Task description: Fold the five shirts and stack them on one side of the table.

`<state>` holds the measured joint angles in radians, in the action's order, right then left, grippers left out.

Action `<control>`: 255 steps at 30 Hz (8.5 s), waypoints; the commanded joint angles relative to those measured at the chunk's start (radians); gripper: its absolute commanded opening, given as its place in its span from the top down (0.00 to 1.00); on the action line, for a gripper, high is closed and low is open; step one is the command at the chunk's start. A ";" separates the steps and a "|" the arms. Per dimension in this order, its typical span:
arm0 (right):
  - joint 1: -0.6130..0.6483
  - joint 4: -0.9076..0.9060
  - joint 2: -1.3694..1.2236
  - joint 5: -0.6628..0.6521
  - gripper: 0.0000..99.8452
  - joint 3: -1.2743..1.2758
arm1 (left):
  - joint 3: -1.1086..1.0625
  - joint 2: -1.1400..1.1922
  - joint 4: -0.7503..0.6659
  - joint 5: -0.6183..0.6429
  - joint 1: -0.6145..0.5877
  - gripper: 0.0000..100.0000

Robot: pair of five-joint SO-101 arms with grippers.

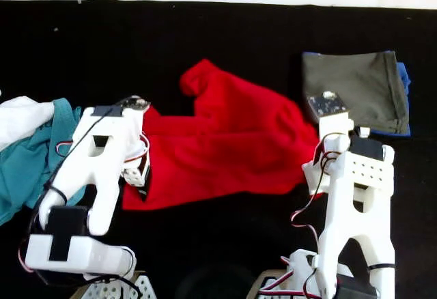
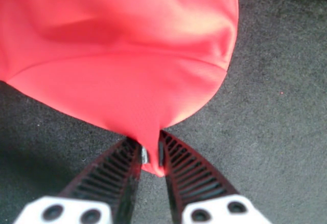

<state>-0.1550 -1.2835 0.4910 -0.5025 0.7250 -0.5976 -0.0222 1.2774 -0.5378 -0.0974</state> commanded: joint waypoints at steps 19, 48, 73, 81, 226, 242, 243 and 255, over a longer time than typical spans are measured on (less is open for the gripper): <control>0.090 0.013 0.027 0.031 0.99 -0.044 | 0.119 0.133 -0.008 -0.003 0.005 0.99; 0.042 -0.314 0.044 0.084 0.99 -1.494 | 1.145 -0.605 0.456 0.057 -0.004 0.99; -0.050 -0.308 0.174 0.080 0.99 -1.773 | 1.076 -0.694 0.483 0.064 -0.131 0.99; -0.050 -0.312 0.234 0.080 0.99 -1.773 | 0.958 -0.883 0.482 0.063 -0.131 0.99; 0.309 0.042 -0.443 0.164 0.99 -0.490 | 1.787 1.162 0.267 0.068 -0.193 0.99; 0.311 0.039 -0.440 0.164 0.99 -0.499 | 1.807 1.047 0.505 -0.008 -0.394 0.99; 0.311 0.033 -0.440 0.164 0.99 -0.515 | 1.741 1.049 0.503 -0.035 -0.404 0.99; 0.403 -0.300 -0.440 0.164 0.99 -0.917 | 1.773 1.176 0.299 -0.199 -0.776 0.99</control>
<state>0.2148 -1.5305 0.0384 -0.3475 -0.0867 1.1009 1.1347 1.6287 -0.7035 -0.7434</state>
